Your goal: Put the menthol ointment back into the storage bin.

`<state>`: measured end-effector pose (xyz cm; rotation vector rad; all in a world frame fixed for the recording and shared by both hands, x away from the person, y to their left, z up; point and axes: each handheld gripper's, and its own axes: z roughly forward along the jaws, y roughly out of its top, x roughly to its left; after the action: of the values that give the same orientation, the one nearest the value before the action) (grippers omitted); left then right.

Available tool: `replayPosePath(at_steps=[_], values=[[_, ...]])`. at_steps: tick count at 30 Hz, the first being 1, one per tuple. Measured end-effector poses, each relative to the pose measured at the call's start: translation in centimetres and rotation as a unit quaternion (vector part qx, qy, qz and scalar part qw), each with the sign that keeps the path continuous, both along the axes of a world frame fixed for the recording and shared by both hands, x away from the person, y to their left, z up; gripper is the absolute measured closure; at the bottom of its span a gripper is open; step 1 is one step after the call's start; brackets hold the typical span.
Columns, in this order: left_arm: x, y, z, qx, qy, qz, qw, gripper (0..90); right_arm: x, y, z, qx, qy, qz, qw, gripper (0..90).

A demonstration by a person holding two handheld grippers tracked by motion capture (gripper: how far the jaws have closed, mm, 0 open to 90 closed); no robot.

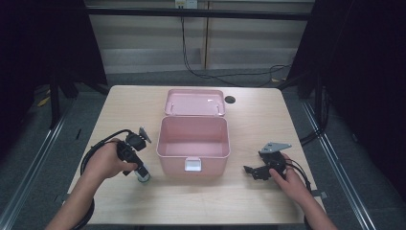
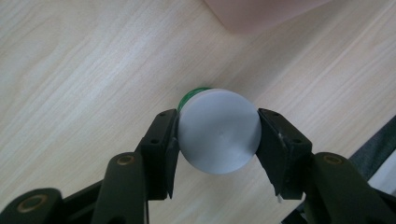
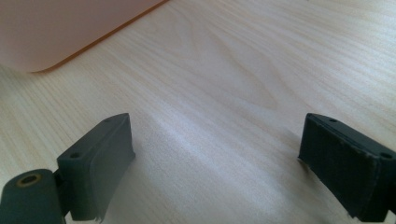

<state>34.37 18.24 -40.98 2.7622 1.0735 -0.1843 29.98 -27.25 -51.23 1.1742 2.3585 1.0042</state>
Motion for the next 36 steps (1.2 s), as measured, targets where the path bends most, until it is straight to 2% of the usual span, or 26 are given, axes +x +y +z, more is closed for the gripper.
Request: replayPosePath(at_steps=[9, 17, 22, 36], values=[[0.5, 0.0, 2.5, 0.018, 0.001, -0.001, 0.9998, 50.1, 0.0, 0.0, 0.0, 0.000, 0.000, 0.000, 1.0000, 9.2], [1.2, -0.4, 4.7, 0.022, 0.005, 0.001, 0.9997, 50.1, 0.0, 0.0, 0.0, 0.001, 0.000, 0.001, 1.0000, 9.2], [1.6, -0.9, 6.5, 0.014, 0.006, 0.002, 0.9999, 50.1, 0.0, 0.0, 0.0, 0.000, -0.001, 0.000, 1.0000, 9.2], [2.7, -2.9, 11.5, 0.021, -0.009, -0.006, 0.9997, 50.1, 0.0, 0.0, 0.0, 0.000, -0.001, 0.000, 1.0000, 9.2]])
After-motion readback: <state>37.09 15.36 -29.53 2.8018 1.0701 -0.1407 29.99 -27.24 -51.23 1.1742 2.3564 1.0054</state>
